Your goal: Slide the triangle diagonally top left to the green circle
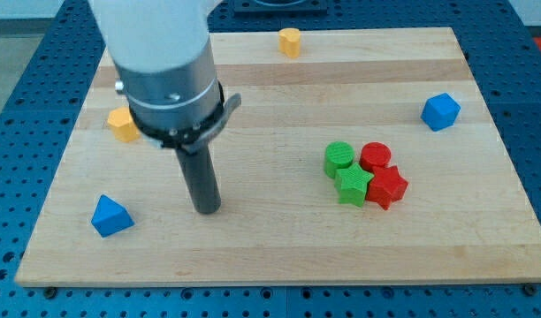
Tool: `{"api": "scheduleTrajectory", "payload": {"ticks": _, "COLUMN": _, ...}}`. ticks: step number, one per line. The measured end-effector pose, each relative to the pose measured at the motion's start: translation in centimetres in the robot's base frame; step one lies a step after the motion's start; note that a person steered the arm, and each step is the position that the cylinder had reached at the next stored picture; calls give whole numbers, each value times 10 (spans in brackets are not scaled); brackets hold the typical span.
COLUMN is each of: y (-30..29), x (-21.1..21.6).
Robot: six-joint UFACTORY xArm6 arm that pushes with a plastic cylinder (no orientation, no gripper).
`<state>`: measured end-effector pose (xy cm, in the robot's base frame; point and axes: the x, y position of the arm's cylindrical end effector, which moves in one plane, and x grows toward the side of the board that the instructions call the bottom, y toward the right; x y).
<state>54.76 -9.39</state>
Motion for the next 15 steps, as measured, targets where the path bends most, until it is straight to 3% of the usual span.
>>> {"api": "scheduleTrajectory", "payload": {"ticks": 1, "y": -1, "x": 38}}
{"api": "scheduleTrajectory", "payload": {"ticks": 2, "y": -38, "x": 50}}
{"api": "scheduleTrajectory", "payload": {"ticks": 3, "y": -82, "x": 50}}
{"api": "scheduleTrajectory", "payload": {"ticks": 8, "y": -165, "x": 2}}
{"api": "scheduleTrajectory", "payload": {"ticks": 11, "y": -116, "x": -18}}
{"api": "scheduleTrajectory", "payload": {"ticks": 15, "y": -41, "x": -124}}
